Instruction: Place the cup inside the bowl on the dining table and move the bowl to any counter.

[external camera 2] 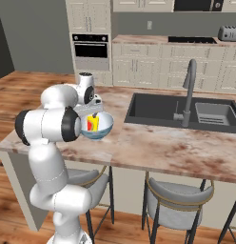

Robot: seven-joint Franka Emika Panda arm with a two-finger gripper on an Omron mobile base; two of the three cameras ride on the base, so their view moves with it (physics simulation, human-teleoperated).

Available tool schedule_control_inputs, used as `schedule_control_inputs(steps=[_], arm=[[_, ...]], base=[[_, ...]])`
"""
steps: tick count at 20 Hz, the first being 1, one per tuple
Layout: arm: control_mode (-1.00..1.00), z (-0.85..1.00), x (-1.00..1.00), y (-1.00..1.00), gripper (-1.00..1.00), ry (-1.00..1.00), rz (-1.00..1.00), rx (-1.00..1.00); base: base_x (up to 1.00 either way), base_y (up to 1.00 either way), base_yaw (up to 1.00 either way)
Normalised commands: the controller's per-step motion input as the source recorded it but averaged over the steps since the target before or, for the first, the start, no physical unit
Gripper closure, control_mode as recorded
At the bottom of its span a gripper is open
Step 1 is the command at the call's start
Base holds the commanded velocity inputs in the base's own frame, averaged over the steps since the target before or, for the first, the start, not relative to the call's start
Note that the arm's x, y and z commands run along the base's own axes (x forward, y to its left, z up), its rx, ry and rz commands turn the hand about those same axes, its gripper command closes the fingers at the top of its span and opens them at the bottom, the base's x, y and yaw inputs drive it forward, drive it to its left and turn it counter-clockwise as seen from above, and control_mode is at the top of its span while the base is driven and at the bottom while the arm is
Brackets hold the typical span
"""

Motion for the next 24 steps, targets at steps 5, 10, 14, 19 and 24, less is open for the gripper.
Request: schedule_control_inputs(steps=[5, 10, 14, 19, 24], arm=[[-1.00, 0.45, -0.19, -0.11, -1.00, -0.07, -0.01, 0.06], [-1.00, 0.16, -0.40, -0.54, -1.00, 0.00, -0.13, 0.12], [-1.00, 0.02, -0.29, -0.62, -1.00, 0.00, -0.23, 0.09], [-1.00, 0.07, -0.06, -0.45, -1.00, 0.00, -0.27, 0.10], [-1.00, 0.12, 0.00, -0.23, -1.00, 0.00, -0.22, 0.13]], base=[[0.00, 0.00, 0.00], [0.00, 0.00, 0.00], [0.00, 0.00, 0.00], [0.00, 0.00, 0.00], [0.00, 0.00, 0.00]])
